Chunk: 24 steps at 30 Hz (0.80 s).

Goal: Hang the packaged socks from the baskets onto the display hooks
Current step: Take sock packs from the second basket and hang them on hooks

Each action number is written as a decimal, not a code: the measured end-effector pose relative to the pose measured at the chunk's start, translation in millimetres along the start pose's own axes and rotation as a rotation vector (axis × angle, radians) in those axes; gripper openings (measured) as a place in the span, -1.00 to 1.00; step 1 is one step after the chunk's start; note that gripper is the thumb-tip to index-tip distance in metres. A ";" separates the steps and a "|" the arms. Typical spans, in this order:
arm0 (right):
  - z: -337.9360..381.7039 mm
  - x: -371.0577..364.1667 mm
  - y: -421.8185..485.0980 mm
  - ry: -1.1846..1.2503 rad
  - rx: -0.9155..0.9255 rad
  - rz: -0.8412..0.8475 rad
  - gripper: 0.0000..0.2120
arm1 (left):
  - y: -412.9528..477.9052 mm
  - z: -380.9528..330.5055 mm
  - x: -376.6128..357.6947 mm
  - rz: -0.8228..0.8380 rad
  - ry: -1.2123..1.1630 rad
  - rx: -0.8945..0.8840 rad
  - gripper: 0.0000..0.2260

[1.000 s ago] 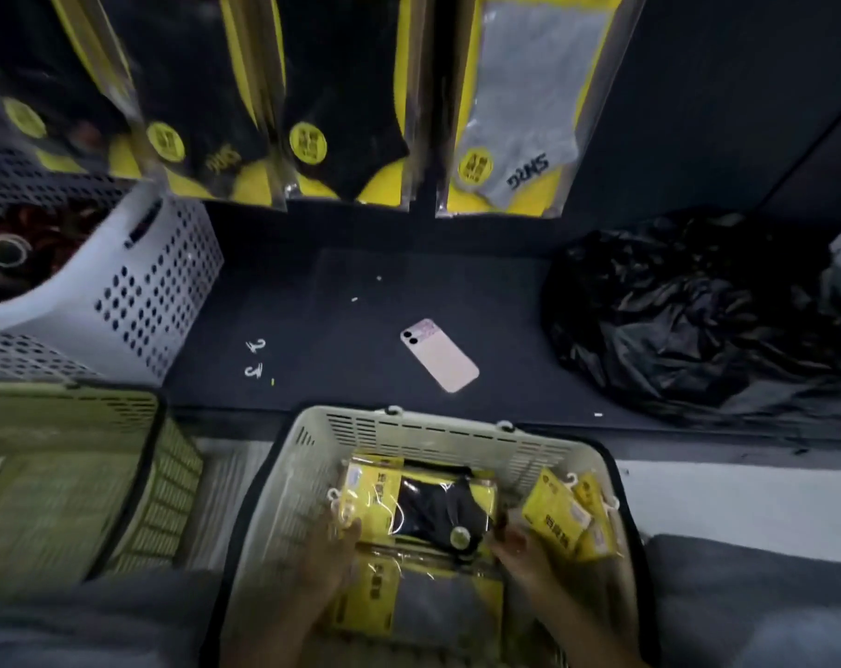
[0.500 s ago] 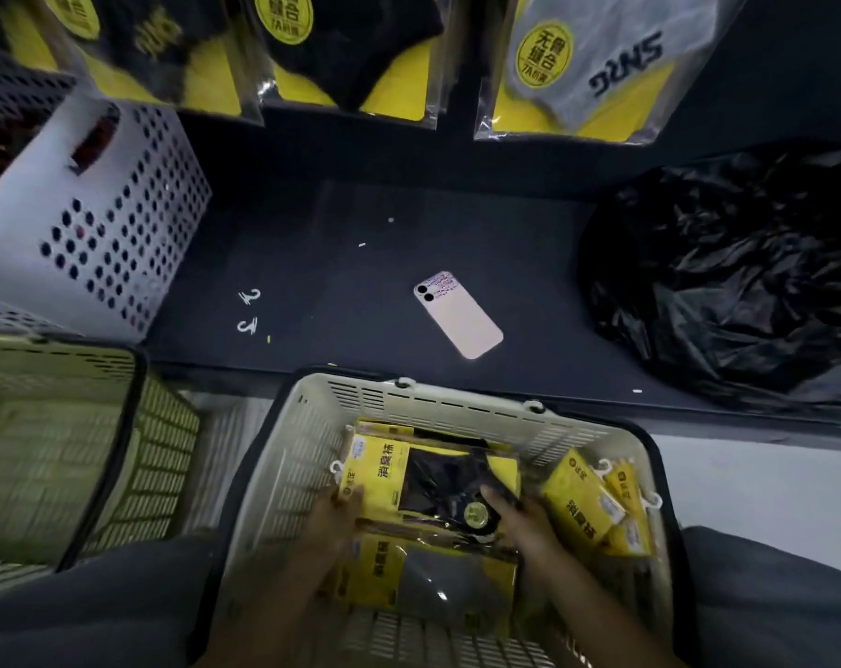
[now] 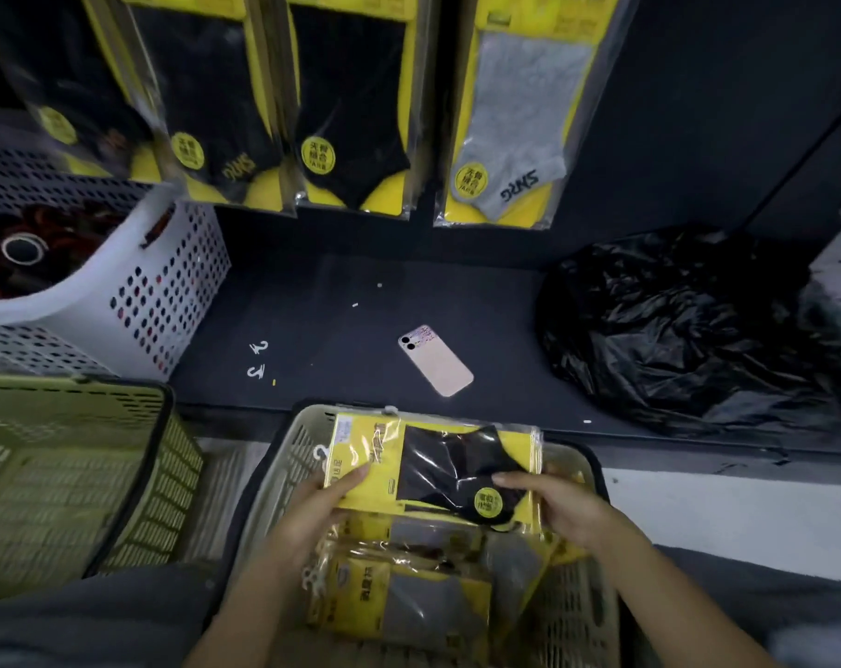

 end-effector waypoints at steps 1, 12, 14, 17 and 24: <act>14.3 1.3 -10.3 0.045 0.046 0.019 -0.10 | -9.3 -13.7 -5.3 0.048 -0.035 -0.038 -0.06; 145.6 -18.9 -119.9 0.282 0.532 0.072 -0.47 | -126.9 -178.8 -122.9 0.337 -0.275 -0.607 -0.49; 165.5 -11.2 -138.0 0.182 0.616 -0.037 -0.43 | -147.4 -206.9 -136.5 0.311 -0.228 -0.702 -0.54; 203.0 13.0 -165.8 0.082 0.738 -0.286 -0.38 | -168.7 -247.2 -151.1 0.246 -0.096 -0.812 -0.61; 300.9 28.1 -235.0 0.002 1.117 -0.480 -0.64 | -196.0 -301.2 -213.5 0.312 0.229 -1.002 -0.81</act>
Point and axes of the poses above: each hand's wrist, its own y-axis towards the middle knuckle, its own x-axis out of the back of the hand, z = x × y, the point moved 5 cm from there along y, towards the middle knuckle, and after that the axes turned 14 degrees about -y, right-handed, at the moved point
